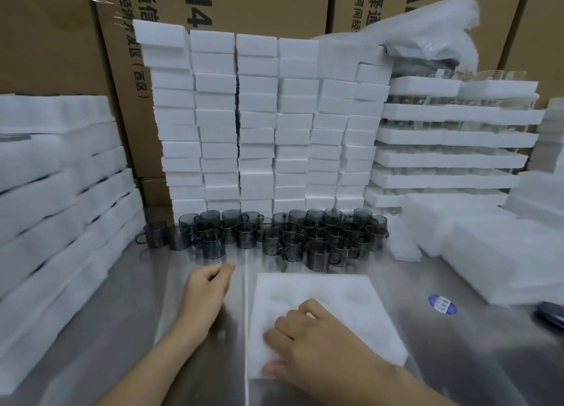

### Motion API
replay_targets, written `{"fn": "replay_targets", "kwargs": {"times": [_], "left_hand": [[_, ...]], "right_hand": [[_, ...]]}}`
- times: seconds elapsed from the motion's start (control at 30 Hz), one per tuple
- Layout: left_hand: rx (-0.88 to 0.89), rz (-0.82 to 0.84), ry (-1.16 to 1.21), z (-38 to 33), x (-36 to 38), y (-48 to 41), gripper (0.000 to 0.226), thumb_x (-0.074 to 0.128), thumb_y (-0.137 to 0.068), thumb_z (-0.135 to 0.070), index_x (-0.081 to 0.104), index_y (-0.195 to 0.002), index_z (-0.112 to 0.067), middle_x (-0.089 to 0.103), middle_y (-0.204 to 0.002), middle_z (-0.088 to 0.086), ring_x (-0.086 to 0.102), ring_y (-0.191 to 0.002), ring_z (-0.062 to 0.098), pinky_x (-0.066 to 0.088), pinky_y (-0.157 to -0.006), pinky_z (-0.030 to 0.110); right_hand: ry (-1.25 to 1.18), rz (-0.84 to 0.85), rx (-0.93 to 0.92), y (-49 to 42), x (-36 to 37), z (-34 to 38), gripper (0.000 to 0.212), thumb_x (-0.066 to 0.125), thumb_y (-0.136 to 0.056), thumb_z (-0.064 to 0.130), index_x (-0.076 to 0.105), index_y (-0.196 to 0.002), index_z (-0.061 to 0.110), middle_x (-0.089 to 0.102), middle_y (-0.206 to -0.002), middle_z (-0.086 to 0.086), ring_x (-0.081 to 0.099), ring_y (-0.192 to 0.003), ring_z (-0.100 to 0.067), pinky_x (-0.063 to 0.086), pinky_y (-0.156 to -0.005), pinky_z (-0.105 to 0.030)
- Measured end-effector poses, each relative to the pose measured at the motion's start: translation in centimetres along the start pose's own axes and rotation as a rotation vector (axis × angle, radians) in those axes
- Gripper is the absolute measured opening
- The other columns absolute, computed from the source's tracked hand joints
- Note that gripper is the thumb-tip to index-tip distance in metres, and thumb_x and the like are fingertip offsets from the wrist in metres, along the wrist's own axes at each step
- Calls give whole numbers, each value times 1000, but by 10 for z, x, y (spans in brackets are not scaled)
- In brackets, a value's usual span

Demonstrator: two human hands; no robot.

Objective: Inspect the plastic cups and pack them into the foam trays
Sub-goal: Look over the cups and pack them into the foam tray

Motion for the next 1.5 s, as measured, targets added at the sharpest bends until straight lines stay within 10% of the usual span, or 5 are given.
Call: {"fn": "replay_targets", "kwargs": {"times": [0.43, 0.63, 0.8, 1.0, 1.5], "left_hand": [[79, 150, -15, -4, -18, -12, 28, 70, -90, -40, 72, -115, -29, 73, -114, -16, 66, -110, 4, 47, -95, 16], [48, 221, -67, -9, -19, -12, 9, 73, -94, -27, 77, -87, -31, 74, -93, 7, 68, -92, 32, 49, -85, 39], [29, 192, -36, -11, -17, -12, 12, 64, -85, -29, 67, -78, -19, 63, -79, 10, 56, -74, 15, 42, -70, 29], [-35, -360, 132, -4, -52, -19, 23, 59, -76, -26, 41, -67, -15, 19, -68, 5, 20, -61, 13, 15, -62, 40], [50, -230, 12, 1, -39, -23, 57, 63, -93, 3, 26, -59, -24, 18, -60, -4, 17, -59, 12, 13, -55, 32]], "right_hand": [[-535, -15, 217, -40, -6, -19, 51, 34, -103, 75, 61, -127, 39, 58, -109, 18, 51, -105, -4, 29, -106, -28], [-776, -2, 798, 13, 34, -116, 17, 67, -98, 47, 68, -112, 38, 64, -107, 15, 60, -103, -5, 51, -97, -39], [-1124, -2, 885, 28, 73, -115, 19, 64, -100, 53, 72, -107, 37, 75, -99, 11, 70, -91, -13, 58, -88, -36], [-697, -17, 934, 43, 98, -138, 54, 59, -107, 29, 38, -151, 54, 62, -66, 4, 59, -60, -10, 44, -56, -28], [-314, -138, 935, 41, 82, -125, 50, 77, -89, 49, 64, -132, 27, 58, -112, 4, 53, -107, -24, 47, -91, -43]]}}
Point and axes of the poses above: each hand's wrist, its own y-axis away from the middle knuckle, its own x-axis out of the palm, z = x × y, the point moved 2 cm from there along -y, towards the middle knuckle
